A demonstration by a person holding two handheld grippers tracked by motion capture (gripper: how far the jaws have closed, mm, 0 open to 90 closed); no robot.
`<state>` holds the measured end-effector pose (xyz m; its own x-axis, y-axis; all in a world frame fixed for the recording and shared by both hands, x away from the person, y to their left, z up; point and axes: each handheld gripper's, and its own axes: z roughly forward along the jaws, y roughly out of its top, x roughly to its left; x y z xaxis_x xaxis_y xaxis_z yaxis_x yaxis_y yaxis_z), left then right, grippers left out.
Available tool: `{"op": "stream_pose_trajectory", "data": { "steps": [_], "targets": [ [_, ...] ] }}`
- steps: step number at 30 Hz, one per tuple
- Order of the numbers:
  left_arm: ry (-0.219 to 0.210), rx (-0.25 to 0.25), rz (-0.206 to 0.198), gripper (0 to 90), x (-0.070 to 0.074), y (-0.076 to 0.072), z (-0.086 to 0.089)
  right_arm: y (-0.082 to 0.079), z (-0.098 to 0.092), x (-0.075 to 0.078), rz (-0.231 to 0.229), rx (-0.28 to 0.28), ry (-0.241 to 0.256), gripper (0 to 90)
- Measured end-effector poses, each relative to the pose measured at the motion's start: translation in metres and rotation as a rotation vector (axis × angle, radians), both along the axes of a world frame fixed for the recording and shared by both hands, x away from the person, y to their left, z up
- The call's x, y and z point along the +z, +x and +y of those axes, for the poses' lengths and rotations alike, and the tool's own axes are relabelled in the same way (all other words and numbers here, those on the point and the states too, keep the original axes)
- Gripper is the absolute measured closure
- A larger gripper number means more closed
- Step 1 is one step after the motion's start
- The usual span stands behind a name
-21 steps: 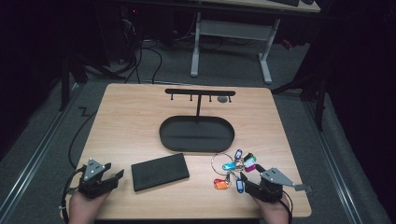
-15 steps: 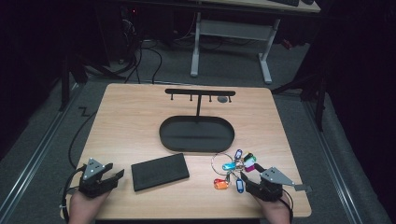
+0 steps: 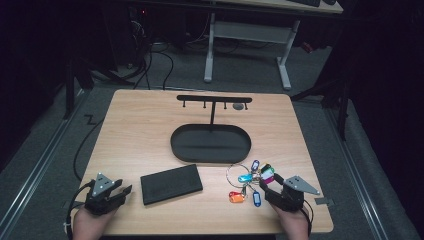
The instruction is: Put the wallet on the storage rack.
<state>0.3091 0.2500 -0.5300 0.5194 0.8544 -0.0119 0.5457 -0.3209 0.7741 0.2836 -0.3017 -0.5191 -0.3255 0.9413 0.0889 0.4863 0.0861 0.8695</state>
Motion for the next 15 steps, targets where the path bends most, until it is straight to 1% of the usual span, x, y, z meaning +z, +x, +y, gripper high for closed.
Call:
{"op": "stream_pose_trajectory", "data": {
  "steps": [1,2,3,4,6,8,12,15],
  "targets": [
    [0.001,-0.005,0.005,65.7,0.0,0.0,0.0,0.001,0.0,0.0,-0.002,-0.001,0.004,36.4],
    [0.011,-0.006,0.013,67.1,-0.001,0.0,0.001,0.001,0.001,0.0,-0.002,-0.001,0.005,36.4],
    [0.01,0.0,0.019,67.1,-0.003,0.001,0.001,0.001,0.001,0.0,-0.002,-0.001,0.005,36.4],
    [0.009,-0.008,0.034,69.4,-0.004,0.002,0.001,0.001,0.002,0.001,-0.003,0.001,0.005,36.4],
    [0.018,-0.005,0.03,75.2,-0.004,0.005,0.002,0.001,0.003,0.0,-0.007,0.011,0.009,36.4],
    [0.015,-0.001,0.024,82.2,-0.004,0.008,0.001,0.003,0.006,0.0,-0.002,0.022,0.002,36.5],
    [0.029,-0.004,-0.01,85.0,0.0,0.013,-0.003,0.003,0.007,-0.002,0.002,0.034,-0.014,36.5],
    [0.026,-0.026,-0.018,84.7,0.002,0.019,-0.008,-0.003,0.006,-0.003,0.003,0.046,-0.031,36.7]
  ]
}}
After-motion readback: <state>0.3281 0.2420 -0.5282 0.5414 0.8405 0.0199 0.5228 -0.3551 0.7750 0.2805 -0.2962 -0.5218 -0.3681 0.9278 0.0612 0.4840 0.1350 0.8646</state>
